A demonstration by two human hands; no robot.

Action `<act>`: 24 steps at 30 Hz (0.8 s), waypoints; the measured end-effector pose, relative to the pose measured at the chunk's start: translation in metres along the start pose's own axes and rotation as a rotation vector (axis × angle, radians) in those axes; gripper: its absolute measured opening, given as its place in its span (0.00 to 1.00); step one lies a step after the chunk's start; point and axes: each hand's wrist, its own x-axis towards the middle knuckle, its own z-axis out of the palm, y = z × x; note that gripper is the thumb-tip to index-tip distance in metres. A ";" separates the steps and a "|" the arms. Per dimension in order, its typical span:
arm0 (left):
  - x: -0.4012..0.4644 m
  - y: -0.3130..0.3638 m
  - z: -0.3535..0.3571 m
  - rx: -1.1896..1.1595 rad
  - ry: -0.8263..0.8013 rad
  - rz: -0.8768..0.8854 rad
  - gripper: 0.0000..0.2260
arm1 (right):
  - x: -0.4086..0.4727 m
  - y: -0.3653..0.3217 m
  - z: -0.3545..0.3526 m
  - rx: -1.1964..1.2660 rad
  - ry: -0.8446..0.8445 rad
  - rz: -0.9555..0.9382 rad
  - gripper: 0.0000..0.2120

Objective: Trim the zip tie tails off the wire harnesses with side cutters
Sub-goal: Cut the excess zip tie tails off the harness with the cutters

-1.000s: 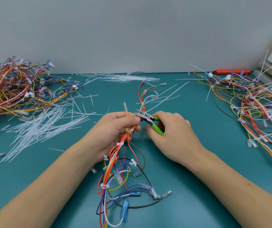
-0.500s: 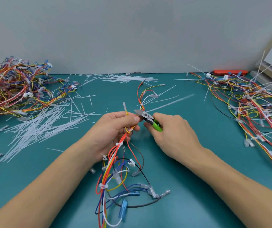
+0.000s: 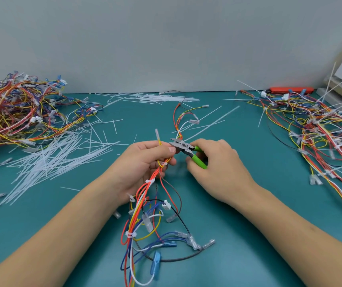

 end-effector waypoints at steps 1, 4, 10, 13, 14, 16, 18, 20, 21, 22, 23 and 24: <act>0.000 0.000 0.000 0.003 -0.003 -0.001 0.06 | 0.000 0.000 0.000 0.002 0.003 0.002 0.05; 0.001 0.000 0.000 0.002 -0.005 0.002 0.07 | 0.001 0.001 0.001 0.019 0.008 -0.004 0.06; 0.000 0.000 0.000 -0.004 -0.013 0.006 0.07 | 0.000 -0.001 0.000 -0.017 -0.016 0.019 0.12; 0.001 0.000 -0.001 -0.005 -0.019 0.009 0.10 | 0.001 -0.003 -0.002 -0.047 -0.030 0.061 0.19; 0.001 0.001 0.000 -0.006 -0.014 0.007 0.10 | 0.001 -0.004 -0.002 -0.062 -0.026 0.067 0.20; 0.001 0.001 -0.001 -0.013 -0.003 0.001 0.09 | 0.000 -0.007 -0.002 -0.080 -0.027 0.073 0.21; 0.000 0.001 -0.001 -0.012 0.002 -0.002 0.10 | 0.000 -0.007 -0.002 -0.074 -0.043 0.082 0.21; -0.001 0.000 -0.001 -0.009 0.004 -0.004 0.11 | -0.002 -0.006 -0.002 -0.038 -0.040 0.078 0.19; 0.000 0.000 -0.001 -0.006 0.008 -0.006 0.11 | -0.003 -0.005 -0.002 -0.015 -0.032 0.068 0.18; 0.000 0.000 -0.001 -0.005 0.014 -0.007 0.10 | -0.005 -0.006 -0.001 0.003 -0.026 0.050 0.15; 0.000 0.001 -0.001 -0.006 0.020 -0.006 0.09 | -0.006 -0.006 -0.001 0.011 -0.025 0.028 0.13; 0.000 0.001 0.000 -0.009 0.023 -0.005 0.08 | -0.007 -0.007 0.000 0.014 -0.025 0.007 0.12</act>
